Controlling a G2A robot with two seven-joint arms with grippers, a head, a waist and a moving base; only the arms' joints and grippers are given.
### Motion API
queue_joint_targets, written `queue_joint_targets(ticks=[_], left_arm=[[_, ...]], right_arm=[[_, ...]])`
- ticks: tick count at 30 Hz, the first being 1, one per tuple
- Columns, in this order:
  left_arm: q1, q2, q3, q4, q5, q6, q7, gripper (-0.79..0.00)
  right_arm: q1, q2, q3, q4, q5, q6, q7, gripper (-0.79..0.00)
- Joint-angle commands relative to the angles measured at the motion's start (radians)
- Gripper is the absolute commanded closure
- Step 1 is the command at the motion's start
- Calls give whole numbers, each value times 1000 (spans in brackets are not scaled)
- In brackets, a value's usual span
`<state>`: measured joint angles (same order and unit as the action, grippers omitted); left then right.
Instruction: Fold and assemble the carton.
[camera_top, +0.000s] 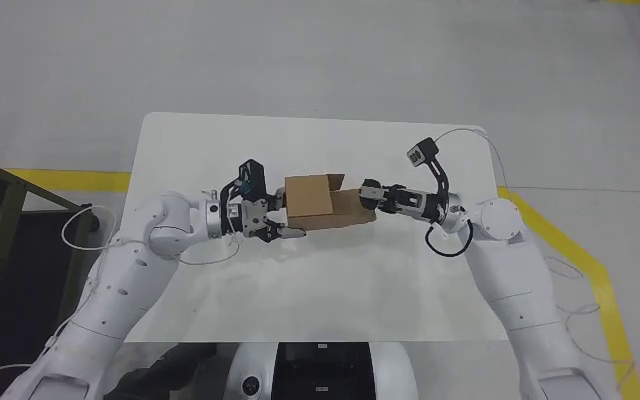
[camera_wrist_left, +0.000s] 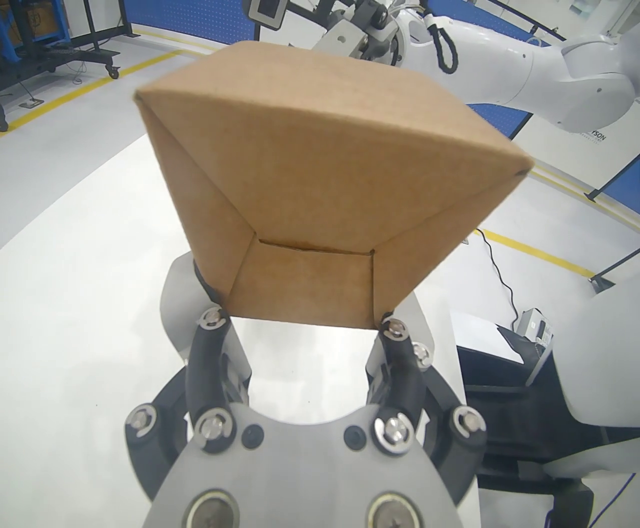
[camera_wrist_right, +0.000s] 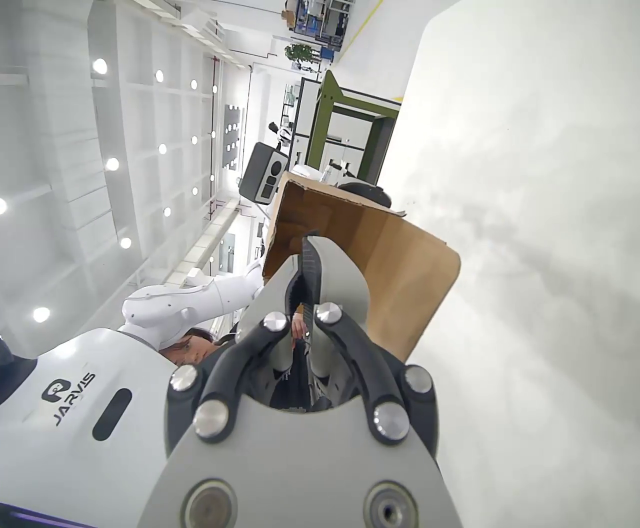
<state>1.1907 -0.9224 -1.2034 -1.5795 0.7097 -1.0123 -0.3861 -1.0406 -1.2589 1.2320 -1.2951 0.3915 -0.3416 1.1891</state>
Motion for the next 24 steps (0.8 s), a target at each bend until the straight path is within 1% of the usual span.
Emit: queue_joint_targets(ticks=[1, 6, 9, 19, 24], left_arm=[[-1, 4, 6, -4, -5, 0, -7, -431], [-8, 11, 24, -6, -9, 0, -11, -391], [-17, 11, 40, -3, -7, 0, -12, -388], [-40, 13, 80, 1, -4, 0, -3, -388], [-44, 13, 96, -5, -5, 0, 2, -385]], right_arm=[[-4, 2, -12, -21, -41, 13, -14, 0], [13, 1, -63, -38, -102, 52, -10, 0], [26, -3, -96, -39, -117, 57, -2, 0], [62, -11, -150, 8, -59, -6, 29, 0], [77, -16, -177, 22, -17, -36, 64, 0]])
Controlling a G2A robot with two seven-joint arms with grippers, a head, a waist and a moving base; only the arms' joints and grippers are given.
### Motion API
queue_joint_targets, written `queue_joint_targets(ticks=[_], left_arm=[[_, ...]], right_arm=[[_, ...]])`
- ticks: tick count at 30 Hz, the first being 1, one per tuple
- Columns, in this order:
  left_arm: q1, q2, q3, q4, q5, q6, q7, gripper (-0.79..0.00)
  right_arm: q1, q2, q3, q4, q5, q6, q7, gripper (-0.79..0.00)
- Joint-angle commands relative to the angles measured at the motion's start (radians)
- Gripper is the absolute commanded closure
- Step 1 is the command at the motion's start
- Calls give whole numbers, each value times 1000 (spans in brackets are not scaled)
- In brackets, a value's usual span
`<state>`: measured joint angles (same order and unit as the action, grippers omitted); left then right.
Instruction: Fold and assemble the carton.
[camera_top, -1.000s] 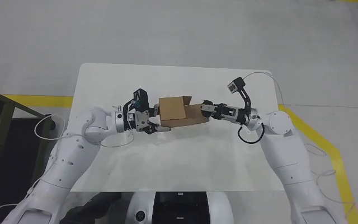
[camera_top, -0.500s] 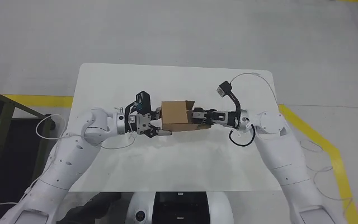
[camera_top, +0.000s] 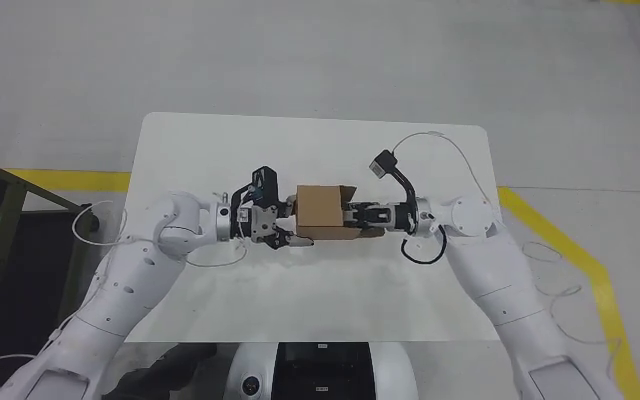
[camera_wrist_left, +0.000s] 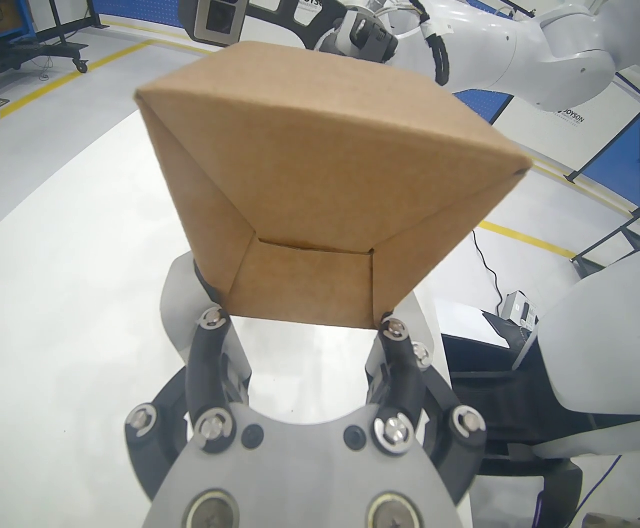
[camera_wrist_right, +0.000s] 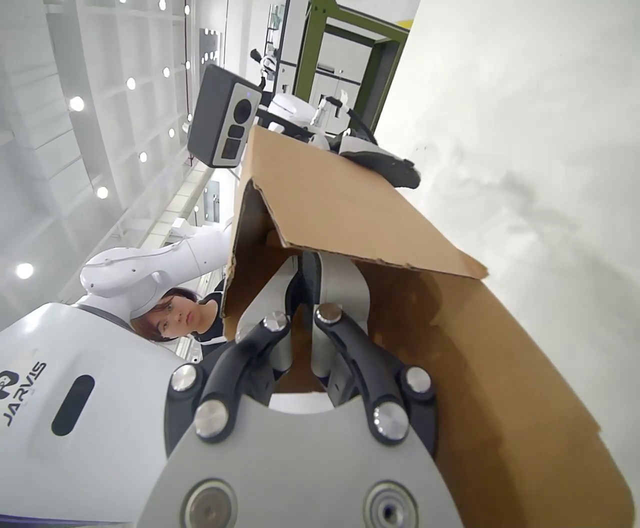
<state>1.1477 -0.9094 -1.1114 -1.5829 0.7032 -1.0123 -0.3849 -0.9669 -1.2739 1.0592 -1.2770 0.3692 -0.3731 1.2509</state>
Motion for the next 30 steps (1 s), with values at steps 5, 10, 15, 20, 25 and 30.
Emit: queue_joint_targets(ticks=[5, 10, 15, 20, 25, 30], left_arm=[[-7, -1, 21, -13, 1, 0, 3, -385], [-11, -1, 35, -17, 0, 0, 5, -382], [-14, -1, 43, -13, 1, 0, 10, -379], [-16, -1, 45, -9, 2, 0, 16, -372], [-16, -1, 47, -7, 1, 0, 20, -369], [-18, -1, 50, -6, 2, 0, 21, -369]], right_arm=[[21, -8, -35, 29, 24, -19, -2, 0], [43, -15, -58, 54, 49, -34, -3, 0], [61, -22, -80, 69, 60, -43, -6, 0], [73, -27, -100, 80, 68, -51, -7, 0], [82, -33, -118, 93, 84, -60, -5, 0], [89, -39, -136, 110, 90, -71, -10, 0]])
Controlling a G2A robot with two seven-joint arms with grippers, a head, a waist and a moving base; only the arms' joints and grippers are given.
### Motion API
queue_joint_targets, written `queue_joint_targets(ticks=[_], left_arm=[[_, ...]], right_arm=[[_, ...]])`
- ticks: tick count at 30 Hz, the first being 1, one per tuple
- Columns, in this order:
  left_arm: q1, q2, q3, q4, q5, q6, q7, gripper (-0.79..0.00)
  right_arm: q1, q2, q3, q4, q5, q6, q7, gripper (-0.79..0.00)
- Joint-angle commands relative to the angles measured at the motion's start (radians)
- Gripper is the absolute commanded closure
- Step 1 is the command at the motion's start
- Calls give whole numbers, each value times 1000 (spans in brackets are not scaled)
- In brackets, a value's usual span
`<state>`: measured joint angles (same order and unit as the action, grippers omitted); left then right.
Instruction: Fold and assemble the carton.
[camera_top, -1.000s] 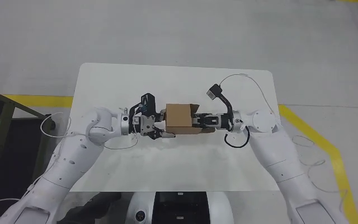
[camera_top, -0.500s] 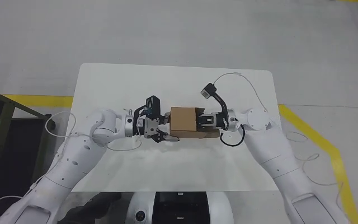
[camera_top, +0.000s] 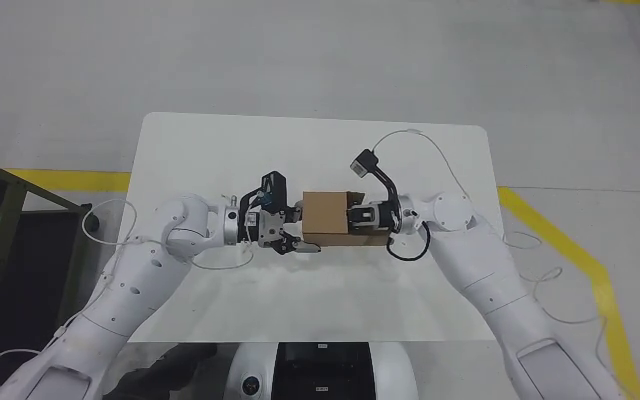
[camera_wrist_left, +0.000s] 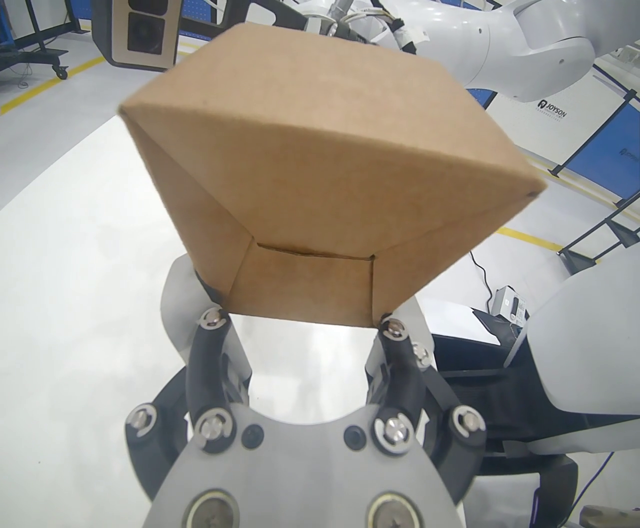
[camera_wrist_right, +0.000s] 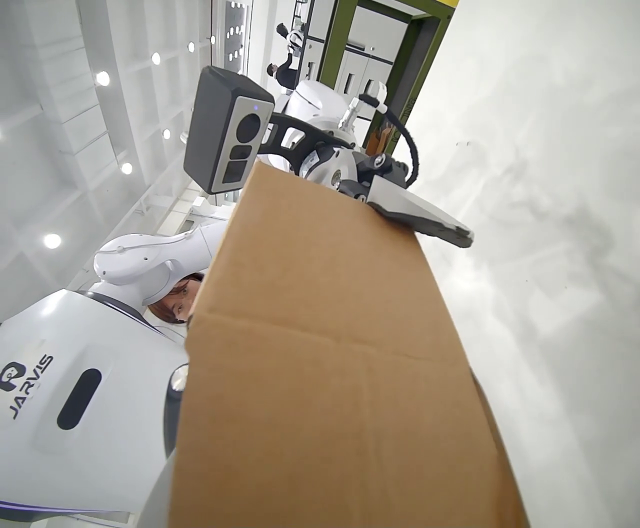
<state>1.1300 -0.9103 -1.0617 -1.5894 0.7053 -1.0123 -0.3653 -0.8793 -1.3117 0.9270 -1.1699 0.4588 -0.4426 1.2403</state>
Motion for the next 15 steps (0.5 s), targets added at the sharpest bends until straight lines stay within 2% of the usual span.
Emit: queue_joint_targets(ticks=[1, 15], left_arm=[[0, 0, 0, 0, 0, 0, 1, -366], [0, 1, -2, 0, 2, 3, 1, -360]], right_arm=[[3, -2, -7, 5, 2, -3, -1, 0], [14, -9, -28, 5, -30, -16, -41, 0]])
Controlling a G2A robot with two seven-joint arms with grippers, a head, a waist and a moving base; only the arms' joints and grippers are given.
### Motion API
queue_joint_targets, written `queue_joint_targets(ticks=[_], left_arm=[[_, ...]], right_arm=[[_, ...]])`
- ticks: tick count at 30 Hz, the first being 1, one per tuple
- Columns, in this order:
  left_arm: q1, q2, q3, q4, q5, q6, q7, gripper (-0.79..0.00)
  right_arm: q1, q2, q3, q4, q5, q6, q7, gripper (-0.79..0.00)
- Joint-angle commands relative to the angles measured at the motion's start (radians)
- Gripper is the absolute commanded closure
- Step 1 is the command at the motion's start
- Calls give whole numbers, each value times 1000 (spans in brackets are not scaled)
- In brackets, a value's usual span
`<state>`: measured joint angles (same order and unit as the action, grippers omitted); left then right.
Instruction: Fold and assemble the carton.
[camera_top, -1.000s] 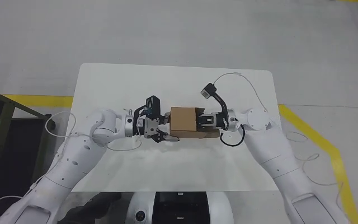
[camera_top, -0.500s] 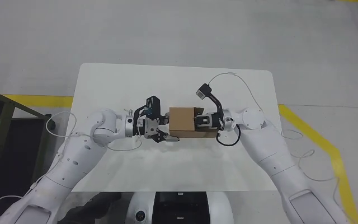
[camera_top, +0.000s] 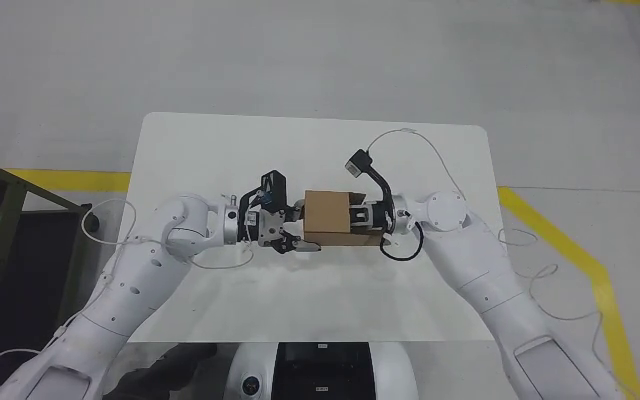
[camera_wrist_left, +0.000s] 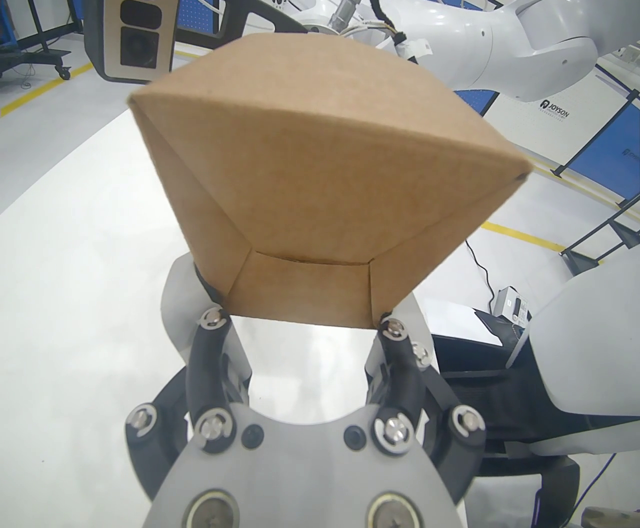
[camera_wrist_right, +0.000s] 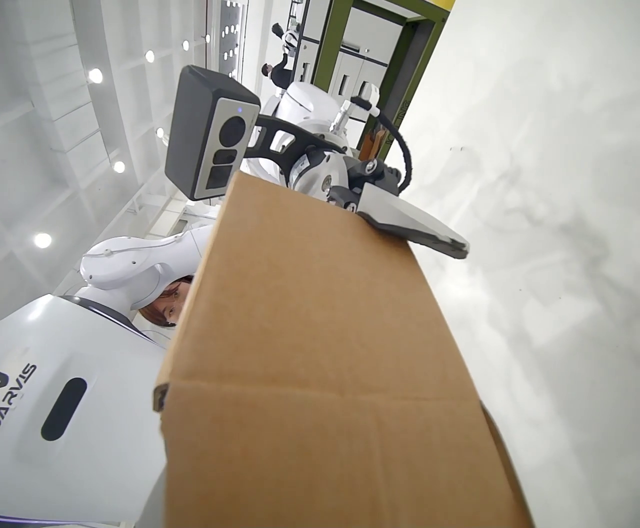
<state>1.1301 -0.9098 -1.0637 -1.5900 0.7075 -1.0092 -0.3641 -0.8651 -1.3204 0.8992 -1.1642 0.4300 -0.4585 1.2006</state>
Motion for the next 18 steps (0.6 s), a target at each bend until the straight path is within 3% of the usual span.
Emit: queue_joint_targets(ticks=[1, 18], left_arm=[[0, 0, 0, 0, -1, 0, -1, -360], [1, 2, -1, 5, -8, 0, -11, -354]], right_arm=[[0, 0, -1, -2, -1, 0, -2, 0], [6, -6, -31, -8, -8, 17, -1, 0]])
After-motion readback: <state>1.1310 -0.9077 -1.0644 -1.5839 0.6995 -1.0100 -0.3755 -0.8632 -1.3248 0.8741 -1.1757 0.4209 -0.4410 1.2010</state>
